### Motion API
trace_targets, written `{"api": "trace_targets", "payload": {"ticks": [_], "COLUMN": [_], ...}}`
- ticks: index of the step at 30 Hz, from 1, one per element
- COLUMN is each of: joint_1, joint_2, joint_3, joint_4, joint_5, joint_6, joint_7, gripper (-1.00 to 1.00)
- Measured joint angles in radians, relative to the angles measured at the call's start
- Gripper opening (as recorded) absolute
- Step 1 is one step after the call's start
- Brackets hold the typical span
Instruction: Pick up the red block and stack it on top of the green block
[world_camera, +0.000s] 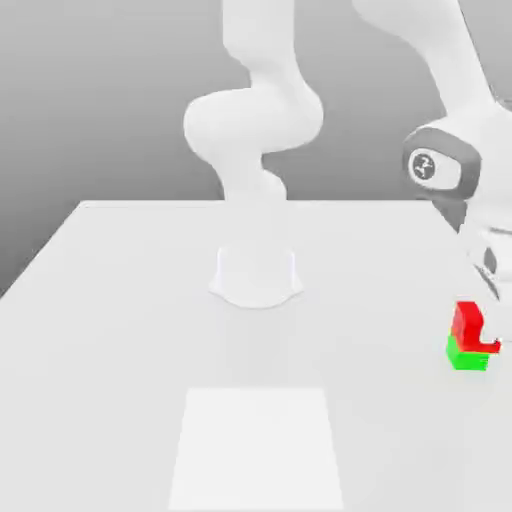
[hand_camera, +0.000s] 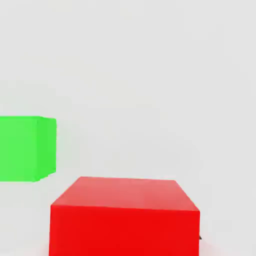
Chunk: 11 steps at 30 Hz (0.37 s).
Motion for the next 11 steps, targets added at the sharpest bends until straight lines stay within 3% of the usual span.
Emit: {"api": "trace_targets", "payload": {"ticks": [3, 7, 8, 11], "joint_1": [0.062, 0.072, 0.08, 0.08], "joint_2": [0.001, 0.134, 0.161, 0.161], "joint_3": [0.017, -0.018, -0.031, -0.031], "joint_4": [-0.033, -0.031, -0.03, -0.03], "joint_5": [-0.016, -0.117, -0.139, -0.139], "joint_6": [0.035, 0.162, 0.188, 0.188], "joint_7": [-0.01, 0.06, 0.076, 0.076], "gripper": [-1.0, -1.0, 1.0, 1.0]}}
